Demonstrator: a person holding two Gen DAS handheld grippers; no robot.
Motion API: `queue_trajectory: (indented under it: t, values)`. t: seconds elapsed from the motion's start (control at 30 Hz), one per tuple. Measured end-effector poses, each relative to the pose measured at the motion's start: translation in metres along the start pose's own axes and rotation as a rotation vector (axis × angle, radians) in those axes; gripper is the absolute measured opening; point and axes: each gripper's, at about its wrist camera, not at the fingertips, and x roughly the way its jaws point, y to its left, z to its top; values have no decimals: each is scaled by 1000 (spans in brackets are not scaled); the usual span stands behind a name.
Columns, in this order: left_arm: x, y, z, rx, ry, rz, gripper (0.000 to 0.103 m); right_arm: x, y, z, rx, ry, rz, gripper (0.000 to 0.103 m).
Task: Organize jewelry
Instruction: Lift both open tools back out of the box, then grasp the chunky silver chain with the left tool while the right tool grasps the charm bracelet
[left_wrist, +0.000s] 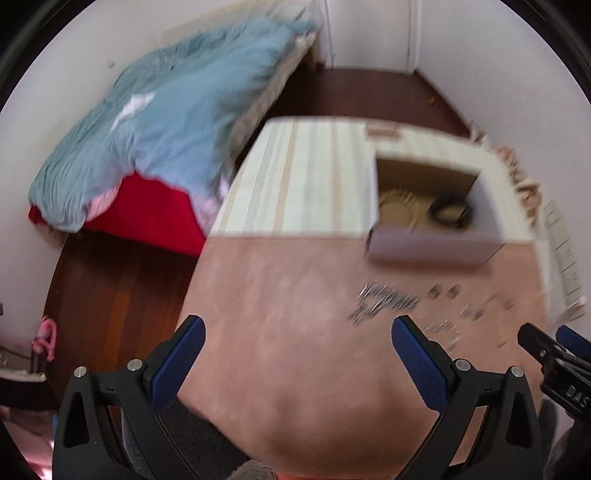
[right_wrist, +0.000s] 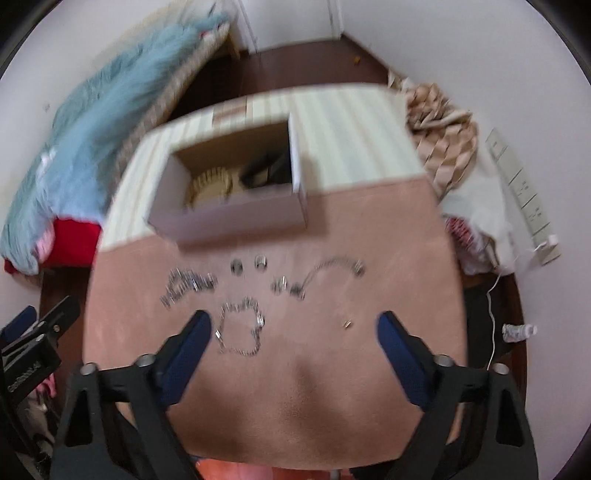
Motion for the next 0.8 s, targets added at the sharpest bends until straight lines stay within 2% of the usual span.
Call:
queue_trajectory:
  t: [0.2,0.33,0.43,0.47,0.5,0.57,0.67,0.8]
  values:
    - [41,5,-26,17,107,54,103,67,17,-19,-37,70,-14,71]
    - [53,11,-29,11,133,66,103,91,29,-24,-79,84,-25,65]
    - [58,11,-27,18,144,65,103,92,45,-27,-181,42,-87,60]
    - [59,9,-27,20,148,62,103,92,49,-29,-209,28,-100,54]
    - [61,8,-26,21,151,55,103,91,51,-29,-221,16,-91,34]
    - [64,6,-23,23,153,37,103,89,52,-29,-238,14,-95,6]
    - [67,0,-16,27,156,2,103,86,38,-27,-199,20,-90,5]
    - [78,-4,0,-13,180,-99,103,76,7,-24,-95,8,-70,5]
